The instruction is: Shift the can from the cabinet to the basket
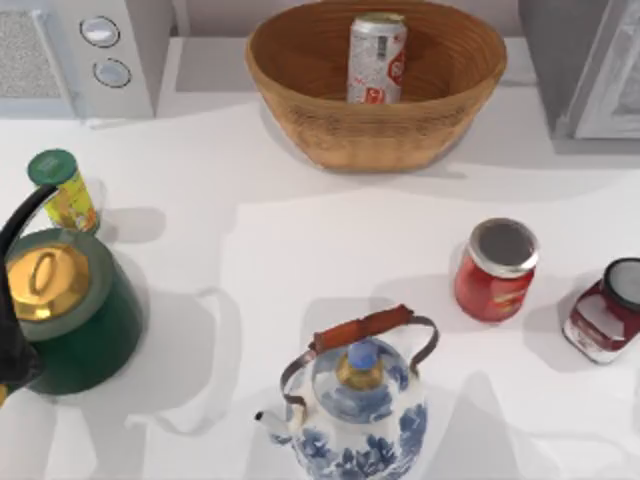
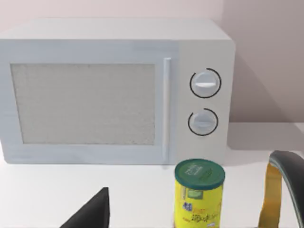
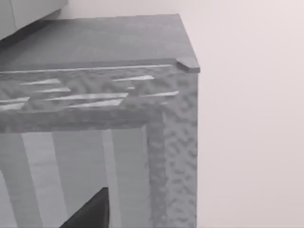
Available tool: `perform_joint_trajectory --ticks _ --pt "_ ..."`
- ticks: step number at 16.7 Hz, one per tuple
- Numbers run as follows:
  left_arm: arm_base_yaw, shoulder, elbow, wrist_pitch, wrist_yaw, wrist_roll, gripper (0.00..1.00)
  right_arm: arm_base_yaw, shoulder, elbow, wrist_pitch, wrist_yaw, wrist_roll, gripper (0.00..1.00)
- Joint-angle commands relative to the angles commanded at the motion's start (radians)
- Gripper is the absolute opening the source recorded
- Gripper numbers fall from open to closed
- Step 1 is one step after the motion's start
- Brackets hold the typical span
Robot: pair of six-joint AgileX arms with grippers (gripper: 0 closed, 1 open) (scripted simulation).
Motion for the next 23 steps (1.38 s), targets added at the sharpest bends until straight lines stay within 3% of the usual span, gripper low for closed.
perform_joint_trajectory --ticks 5,14,18,23 --pt "0.000 0.000 0.000 0.000 0.000 0.000 1.00 0.012 -0.063 0.233 -0.258 0.014 -0.001 1.00" --pt "0.000 0.000 0.000 0.000 0.000 0.000 1.00 0.035 -0.064 0.270 -0.287 0.040 -0.002 1.00" --pt "0.000 0.000 0.000 0.000 0.000 0.000 1.00 0.185 -0.059 0.284 -0.296 0.194 -0.003 1.00" --pt "0.000 0.000 0.000 0.000 0.000 0.000 1.00 0.504 -0.055 0.299 -0.313 0.509 -0.005 1.00"
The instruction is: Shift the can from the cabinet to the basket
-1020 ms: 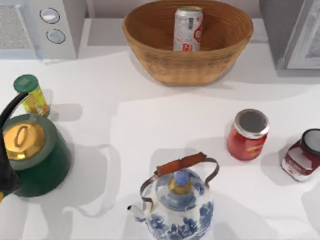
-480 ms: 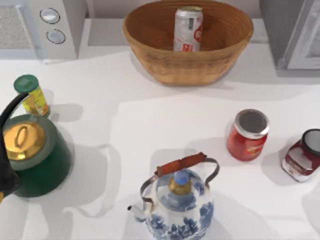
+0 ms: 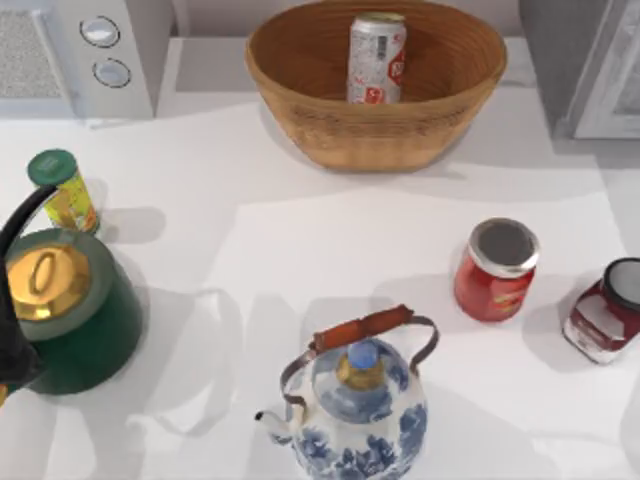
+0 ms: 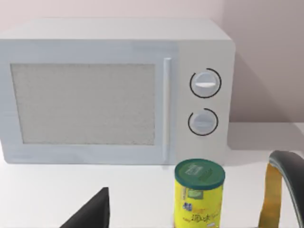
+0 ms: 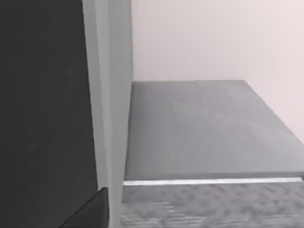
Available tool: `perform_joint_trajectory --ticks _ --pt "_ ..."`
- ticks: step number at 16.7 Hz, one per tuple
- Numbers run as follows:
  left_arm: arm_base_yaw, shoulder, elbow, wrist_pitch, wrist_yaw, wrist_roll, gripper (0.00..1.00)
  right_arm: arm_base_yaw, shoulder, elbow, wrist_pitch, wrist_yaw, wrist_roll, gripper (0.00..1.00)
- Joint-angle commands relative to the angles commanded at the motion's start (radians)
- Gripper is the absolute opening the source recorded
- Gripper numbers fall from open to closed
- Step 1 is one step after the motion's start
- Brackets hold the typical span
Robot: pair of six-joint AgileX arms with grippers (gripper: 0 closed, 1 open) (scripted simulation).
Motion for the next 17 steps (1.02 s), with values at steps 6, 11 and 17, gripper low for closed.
perform_joint_trajectory --ticks 6,11,17 --pt "0.000 0.000 0.000 0.000 0.000 0.000 1.00 0.473 -0.016 -0.009 -0.019 0.471 -0.003 1.00" --pt "0.000 0.000 0.000 0.000 0.000 0.000 1.00 0.818 -0.042 -0.035 -0.028 0.816 -0.004 1.00" --pt "0.000 0.000 0.000 0.000 0.000 0.000 1.00 0.993 -0.063 -0.058 -0.030 0.991 -0.006 1.00"
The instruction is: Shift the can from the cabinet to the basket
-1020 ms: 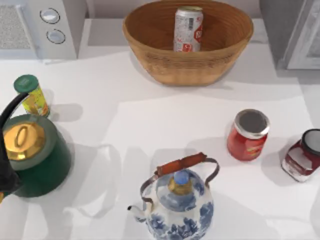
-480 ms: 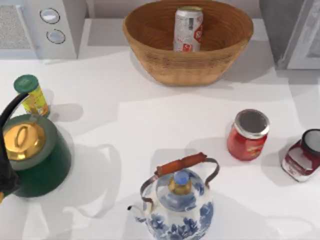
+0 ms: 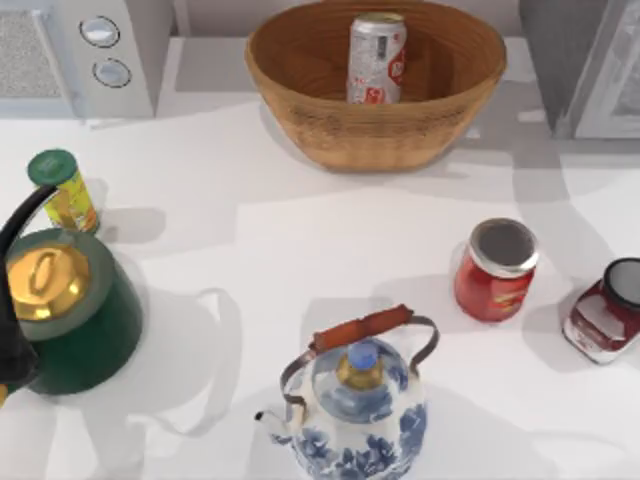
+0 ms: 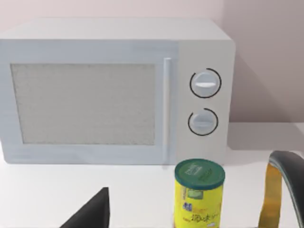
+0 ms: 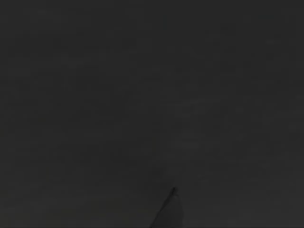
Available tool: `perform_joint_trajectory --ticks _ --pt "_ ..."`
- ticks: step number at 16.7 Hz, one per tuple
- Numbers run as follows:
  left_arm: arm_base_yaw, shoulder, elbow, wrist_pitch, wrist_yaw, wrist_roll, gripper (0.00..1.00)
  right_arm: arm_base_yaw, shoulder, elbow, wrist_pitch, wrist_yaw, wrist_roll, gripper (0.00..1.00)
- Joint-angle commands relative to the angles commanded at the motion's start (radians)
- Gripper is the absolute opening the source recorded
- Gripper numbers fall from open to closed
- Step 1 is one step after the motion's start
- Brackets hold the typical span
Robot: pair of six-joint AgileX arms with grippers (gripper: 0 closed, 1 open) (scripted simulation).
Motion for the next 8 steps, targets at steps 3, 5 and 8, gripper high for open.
perform_joint_trajectory --ticks 3,5,8 --pt "0.000 0.000 0.000 0.000 0.000 0.000 1.00 0.000 0.000 0.000 0.000 0.000 0.000 1.00" --pt "0.000 0.000 0.000 0.000 0.000 0.000 1.00 -0.022 -0.017 0.010 -0.005 0.014 -0.011 1.00" --pt "0.000 0.000 0.000 0.000 0.000 0.000 1.00 -0.053 0.038 0.049 0.010 -0.014 -0.011 1.00"
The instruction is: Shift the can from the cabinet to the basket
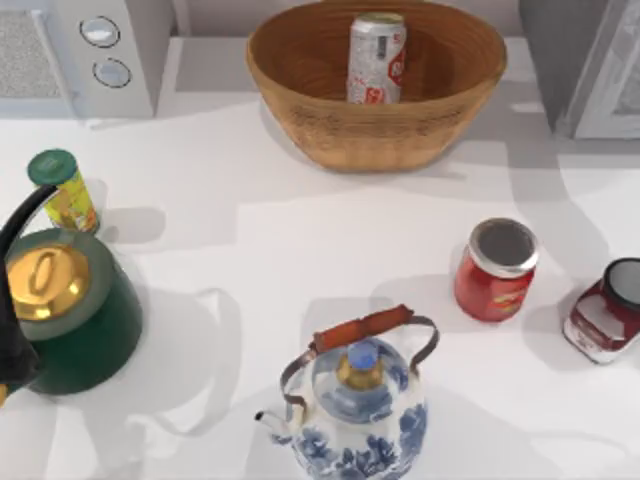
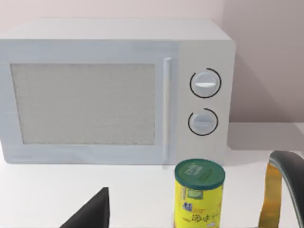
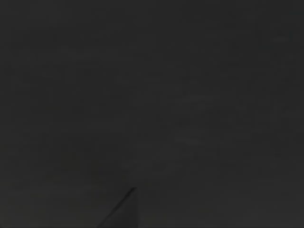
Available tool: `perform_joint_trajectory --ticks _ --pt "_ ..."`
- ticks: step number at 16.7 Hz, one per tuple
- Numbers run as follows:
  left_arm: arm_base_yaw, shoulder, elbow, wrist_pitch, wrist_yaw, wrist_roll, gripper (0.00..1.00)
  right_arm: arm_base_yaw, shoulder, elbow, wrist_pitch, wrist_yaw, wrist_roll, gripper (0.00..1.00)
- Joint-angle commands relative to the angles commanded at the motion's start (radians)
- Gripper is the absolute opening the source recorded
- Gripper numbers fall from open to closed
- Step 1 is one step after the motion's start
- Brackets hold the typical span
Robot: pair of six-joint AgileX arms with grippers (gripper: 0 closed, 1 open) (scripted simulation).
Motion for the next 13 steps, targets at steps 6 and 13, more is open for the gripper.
perform_joint_trajectory --ticks 6,13 --pt "0.000 0.000 0.000 0.000 0.000 0.000 1.00 -0.052 0.092 0.065 0.029 -0.052 0.002 1.00" --pt "0.000 0.000 0.000 0.000 0.000 0.000 1.00 -0.065 -0.004 -0.041 0.046 -0.066 -0.002 1.00"
